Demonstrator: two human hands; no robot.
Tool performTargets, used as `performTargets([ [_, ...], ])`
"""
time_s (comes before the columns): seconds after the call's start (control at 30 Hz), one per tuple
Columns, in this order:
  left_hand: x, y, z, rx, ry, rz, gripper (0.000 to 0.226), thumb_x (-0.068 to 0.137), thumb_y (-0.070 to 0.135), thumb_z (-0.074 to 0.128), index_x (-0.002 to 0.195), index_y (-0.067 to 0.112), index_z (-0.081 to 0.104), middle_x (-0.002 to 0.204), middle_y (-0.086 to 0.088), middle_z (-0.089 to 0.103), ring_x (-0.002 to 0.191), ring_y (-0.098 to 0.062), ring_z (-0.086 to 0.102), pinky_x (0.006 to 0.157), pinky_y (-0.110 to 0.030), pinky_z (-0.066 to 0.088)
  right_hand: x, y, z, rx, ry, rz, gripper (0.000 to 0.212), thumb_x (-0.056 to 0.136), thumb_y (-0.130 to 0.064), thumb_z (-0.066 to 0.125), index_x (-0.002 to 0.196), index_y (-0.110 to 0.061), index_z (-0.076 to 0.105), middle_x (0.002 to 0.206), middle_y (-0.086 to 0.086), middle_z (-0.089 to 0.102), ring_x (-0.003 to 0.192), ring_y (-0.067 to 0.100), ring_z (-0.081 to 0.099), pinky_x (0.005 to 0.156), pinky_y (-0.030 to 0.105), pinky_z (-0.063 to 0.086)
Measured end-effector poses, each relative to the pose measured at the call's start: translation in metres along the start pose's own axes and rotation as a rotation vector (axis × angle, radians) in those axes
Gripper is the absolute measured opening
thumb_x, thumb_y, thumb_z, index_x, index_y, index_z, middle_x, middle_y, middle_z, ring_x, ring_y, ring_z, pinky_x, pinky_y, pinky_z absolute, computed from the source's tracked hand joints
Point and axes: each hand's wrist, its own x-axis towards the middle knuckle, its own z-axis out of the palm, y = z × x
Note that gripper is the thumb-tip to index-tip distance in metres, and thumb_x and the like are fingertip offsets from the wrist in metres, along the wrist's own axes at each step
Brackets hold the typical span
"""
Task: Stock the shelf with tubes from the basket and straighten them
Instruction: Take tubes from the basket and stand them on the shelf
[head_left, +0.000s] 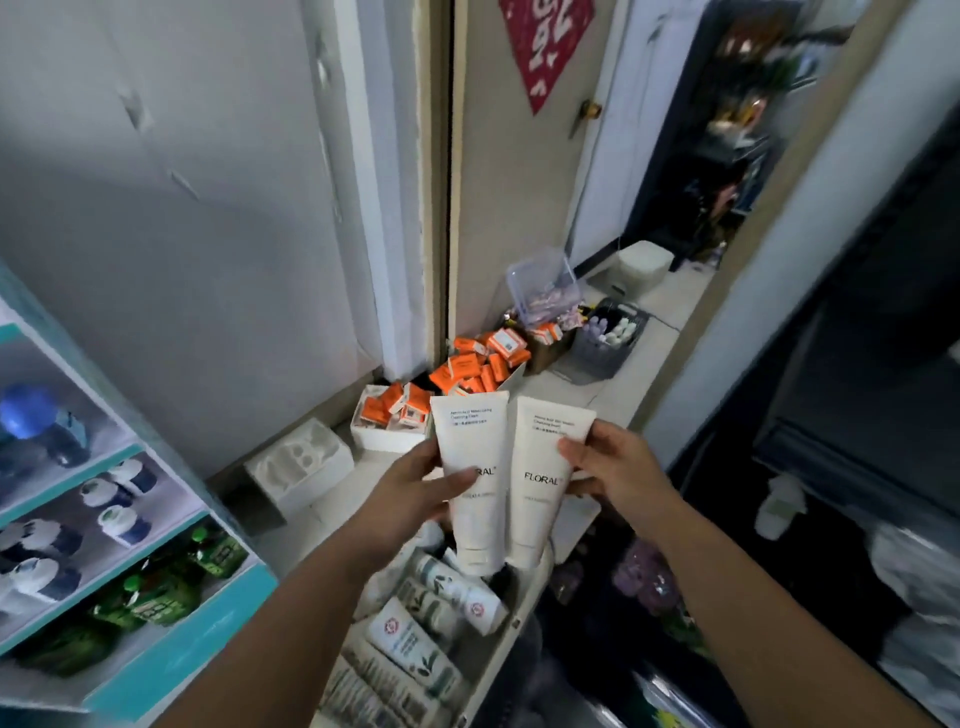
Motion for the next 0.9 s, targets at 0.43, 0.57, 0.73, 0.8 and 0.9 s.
performTargets([
  [0.43, 0.039, 0.101, 0.192, 0.009, -0.391, 0.225, 0.035, 0.090, 0.007, 0.062, 0.122, 0.021, 0.062, 0.118, 0.003, 0.070, 0.107, -0.016, 0.067, 0.080, -0.029, 0.056, -0.118, -0.114, -0.161, 0.053, 0.419, -0.326, 0.021, 0.093, -0.010, 0.062, 0.113, -0.011, 0.067, 0.104, 0.003, 0.075, 0.092, 0.022, 0.073, 0.070, 0.039, 0.061],
  [0.57, 0.047, 0.122, 0.255, 0.034, -0.468, 0.265, 0.033, 0.090, 0.008, 0.061, 0.119, 0.024, 0.062, 0.115, 0.004, 0.071, 0.103, -0.015, 0.069, 0.079, -0.030, 0.058, -0.142, -0.126, -0.212, 0.019, 0.568, -0.357, 0.019, 0.092, -0.014, 0.064, 0.110, -0.016, 0.069, 0.108, -0.001, 0.074, 0.100, 0.020, 0.071, 0.080, 0.044, 0.060],
  [0.73, 0.060, 0.148, 0.329, 0.100, -0.505, 0.353, 0.036, 0.089, 0.012, 0.065, 0.124, 0.021, 0.060, 0.120, 0.005, 0.068, 0.111, -0.016, 0.065, 0.095, -0.042, 0.053, -0.168, -0.146, -0.267, -0.053, 0.739, -0.424, 0.015, 0.092, -0.016, 0.065, 0.107, -0.014, 0.069, 0.103, 0.001, 0.074, 0.095, 0.020, 0.071, 0.075, 0.039, 0.061],
  [0.8, 0.063, 0.151, 0.358, 0.097, -0.506, 0.368, 0.037, 0.090, 0.011, 0.065, 0.125, 0.019, 0.059, 0.120, 0.005, 0.068, 0.110, -0.014, 0.065, 0.096, -0.041, 0.052, -0.176, -0.150, -0.287, -0.107, 0.789, -0.442, 0.014, 0.092, -0.018, 0.066, 0.104, -0.014, 0.069, 0.100, 0.000, 0.074, 0.092, 0.020, 0.071, 0.074, 0.039, 0.062],
  [0.9, 0.070, 0.140, 0.392, 0.088, -0.502, 0.364, 0.037, 0.089, 0.010, 0.066, 0.125, 0.018, 0.059, 0.120, 0.005, 0.068, 0.110, -0.013, 0.065, 0.096, -0.039, 0.052, -0.184, -0.147, -0.313, -0.147, 0.822, -0.442, 0.011, 0.091, -0.019, 0.067, 0.101, -0.018, 0.070, 0.097, -0.004, 0.074, 0.089, 0.014, 0.071, 0.075, 0.037, 0.061],
])
